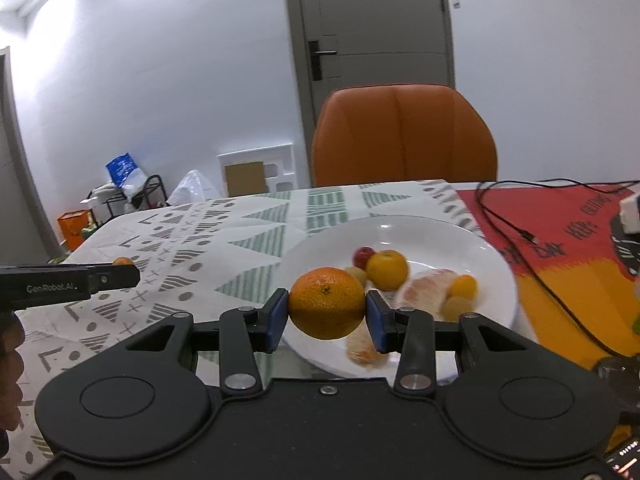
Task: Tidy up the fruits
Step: 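Carry the kumquat and large orange over the white plate with both tools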
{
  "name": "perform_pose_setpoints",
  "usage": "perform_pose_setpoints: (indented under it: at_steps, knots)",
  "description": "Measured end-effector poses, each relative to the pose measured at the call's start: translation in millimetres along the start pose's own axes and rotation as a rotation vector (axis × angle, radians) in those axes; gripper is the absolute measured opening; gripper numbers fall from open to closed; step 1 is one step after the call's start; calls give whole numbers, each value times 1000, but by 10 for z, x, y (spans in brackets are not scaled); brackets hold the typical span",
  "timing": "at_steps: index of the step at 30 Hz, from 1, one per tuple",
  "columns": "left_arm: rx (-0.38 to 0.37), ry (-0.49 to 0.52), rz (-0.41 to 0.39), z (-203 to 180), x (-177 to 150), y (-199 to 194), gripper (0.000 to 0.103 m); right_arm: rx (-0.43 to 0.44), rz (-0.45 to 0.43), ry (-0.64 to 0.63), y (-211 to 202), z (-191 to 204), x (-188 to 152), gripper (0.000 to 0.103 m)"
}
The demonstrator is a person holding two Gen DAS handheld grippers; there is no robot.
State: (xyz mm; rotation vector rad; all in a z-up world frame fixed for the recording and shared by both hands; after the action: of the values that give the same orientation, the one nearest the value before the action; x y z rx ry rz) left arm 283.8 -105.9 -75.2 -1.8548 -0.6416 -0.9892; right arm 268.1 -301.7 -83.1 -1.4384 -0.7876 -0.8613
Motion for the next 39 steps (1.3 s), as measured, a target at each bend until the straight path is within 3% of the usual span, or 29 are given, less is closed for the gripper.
perform_pose_setpoints:
  at_steps: [17, 25, 39]
  knots:
    - [-38, 57, 27, -408, 28, 267, 23, -58, 16, 78, 33, -568, -147, 40]
    - [-48, 83, 34, -568, 43, 365, 23, -56, -18, 106, 5, -704, -143, 46]
    - [-66, 122, 35, -754, 114, 491, 23, -45, -3, 124, -69, -783, -172, 51]
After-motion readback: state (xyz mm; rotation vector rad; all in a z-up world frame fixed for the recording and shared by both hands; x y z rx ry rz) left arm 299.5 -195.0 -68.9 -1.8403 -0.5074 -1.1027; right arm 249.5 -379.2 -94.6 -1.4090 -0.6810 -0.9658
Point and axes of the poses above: each gripper's, at about its wrist camera, not at the fingertips, and y roughly the way its jaws point, z to its left, x to its top, the point moved 9 cm from there along y, roughly the way its jaws point, and after that the axes turned 14 degrees about -x, right-handed, at the moved point
